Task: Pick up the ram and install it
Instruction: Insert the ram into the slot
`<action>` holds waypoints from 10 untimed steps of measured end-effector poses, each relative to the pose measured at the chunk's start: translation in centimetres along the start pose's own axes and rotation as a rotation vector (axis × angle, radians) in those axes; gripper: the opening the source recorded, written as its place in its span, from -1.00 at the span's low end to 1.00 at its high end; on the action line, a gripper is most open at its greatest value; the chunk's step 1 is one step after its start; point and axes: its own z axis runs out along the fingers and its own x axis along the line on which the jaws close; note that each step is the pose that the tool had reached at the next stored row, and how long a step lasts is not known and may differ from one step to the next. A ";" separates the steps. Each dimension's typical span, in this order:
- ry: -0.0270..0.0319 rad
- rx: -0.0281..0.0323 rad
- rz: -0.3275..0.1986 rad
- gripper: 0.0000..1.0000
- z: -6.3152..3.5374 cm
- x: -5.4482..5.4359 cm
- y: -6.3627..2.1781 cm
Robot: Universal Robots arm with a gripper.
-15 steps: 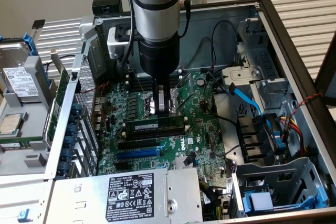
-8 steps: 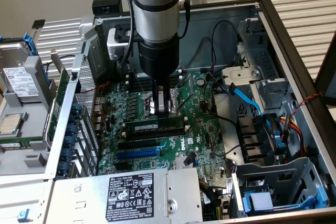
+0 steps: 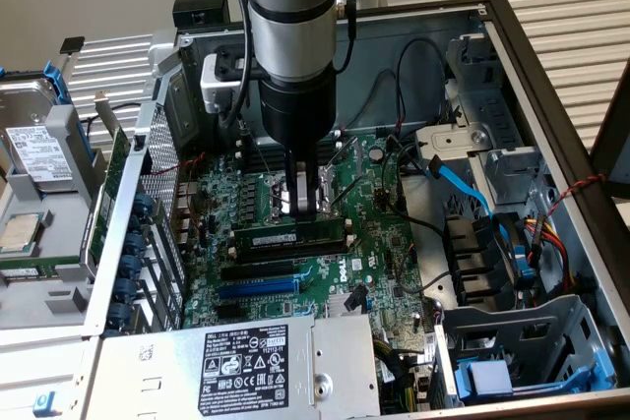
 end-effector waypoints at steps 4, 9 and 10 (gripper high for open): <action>0.0000 0.0000 0.000 -0.76 0.01 0.0 0.00; 0.0001 -0.0001 0.000 -0.76 0.04 0.0 0.00; 0.0001 0.0000 0.000 -0.76 0.05 0.0 0.00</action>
